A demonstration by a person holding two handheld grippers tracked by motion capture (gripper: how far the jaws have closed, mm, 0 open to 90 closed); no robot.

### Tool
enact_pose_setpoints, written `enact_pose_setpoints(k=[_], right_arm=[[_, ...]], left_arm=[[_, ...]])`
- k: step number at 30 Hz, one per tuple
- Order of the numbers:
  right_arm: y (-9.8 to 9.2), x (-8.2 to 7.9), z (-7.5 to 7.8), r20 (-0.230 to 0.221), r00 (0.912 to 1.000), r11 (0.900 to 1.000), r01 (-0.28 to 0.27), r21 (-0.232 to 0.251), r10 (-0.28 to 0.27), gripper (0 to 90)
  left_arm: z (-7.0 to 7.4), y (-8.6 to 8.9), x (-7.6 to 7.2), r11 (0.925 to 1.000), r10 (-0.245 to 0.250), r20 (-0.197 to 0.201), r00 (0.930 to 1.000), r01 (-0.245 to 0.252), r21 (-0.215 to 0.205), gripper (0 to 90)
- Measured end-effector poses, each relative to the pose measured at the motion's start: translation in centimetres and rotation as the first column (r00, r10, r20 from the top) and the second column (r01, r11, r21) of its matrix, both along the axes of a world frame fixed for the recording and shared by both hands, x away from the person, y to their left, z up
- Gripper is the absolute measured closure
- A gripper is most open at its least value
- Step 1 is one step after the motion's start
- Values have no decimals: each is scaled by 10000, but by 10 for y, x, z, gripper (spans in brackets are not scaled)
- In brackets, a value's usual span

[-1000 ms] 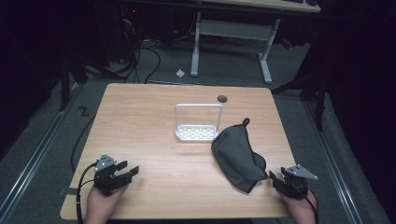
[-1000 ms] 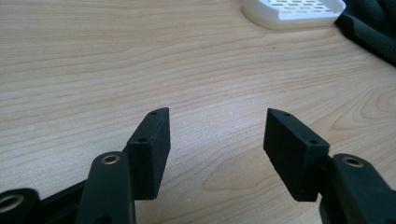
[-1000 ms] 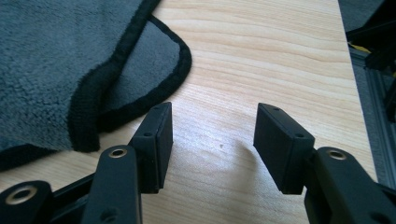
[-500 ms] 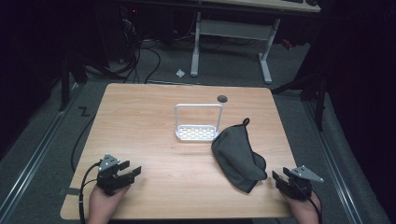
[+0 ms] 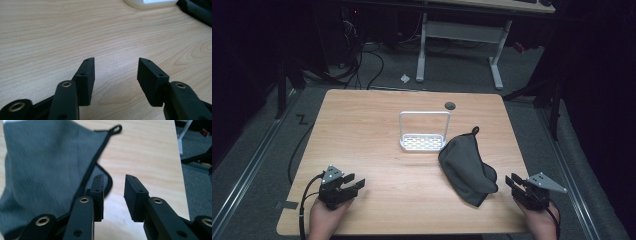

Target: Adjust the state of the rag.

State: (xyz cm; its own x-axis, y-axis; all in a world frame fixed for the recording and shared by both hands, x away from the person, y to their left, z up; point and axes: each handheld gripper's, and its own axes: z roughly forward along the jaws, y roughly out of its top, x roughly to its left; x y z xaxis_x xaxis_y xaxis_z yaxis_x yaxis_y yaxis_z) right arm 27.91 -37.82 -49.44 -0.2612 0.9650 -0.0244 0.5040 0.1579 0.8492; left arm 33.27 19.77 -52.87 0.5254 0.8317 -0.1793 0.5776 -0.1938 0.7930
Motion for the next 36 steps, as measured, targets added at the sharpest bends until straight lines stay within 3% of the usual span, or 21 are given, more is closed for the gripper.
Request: enact_pose_setpoints(k=[5,7,13,15,19,20,23,24,25,27,36], right_arm=[[14,20,14,-40,10000,10000,-89,1,89,675],[20,29,16,-227,9996,9996,-165,243,171,682],[33,47,14,-158,9998,9999,-105,90,106,748],[38,51,9,-363,9987,9994,-345,-2,345,778],[39,51,-1,-553,9959,9973,-722,-144,713,826],[39,51,-7,-858,9922,9957,-914,-130,899,855],[38,52,-14,-1125,9884,9946,-1037,-58,1024,875],[38,54,-20,-1402,9834,9933,-1157,63,1154,883],[38,54,-20,-1402,9834,9933,-1157,63,1154,883],[42,55,-30,-1907,9710,9892,-1468,-10,1439,888],[52,46,-32,-1970,9608,9804,-1965,123,1951,887]], left_arm=[[-1,-3,0,9997,5,85,10000,-7,227,474],[0,-3,-1,9996,0,155,9999,-5,277,475],[2,-2,-2,10000,63,178,9998,-64,72,497],[2,-1,-3,10000,18,231,9997,-20,89,514],[3,-2,-4,9998,-208,325,9993,206,71,540],[3,-3,-4,9996,-268,415,9988,265,76,540],[4,-6,-6,9994,-349,494,9982,348,32,544],[4,-6,-6,9993,-369,483,9982,369,-4,544],[4,-7,-6,9992,-393,457,9982,395,-37,544],[3,-9,-6,9990,-448,419,9981,449,-22,542],[3,-13,-7,9981,-602,334,9976,605,-68,523]])
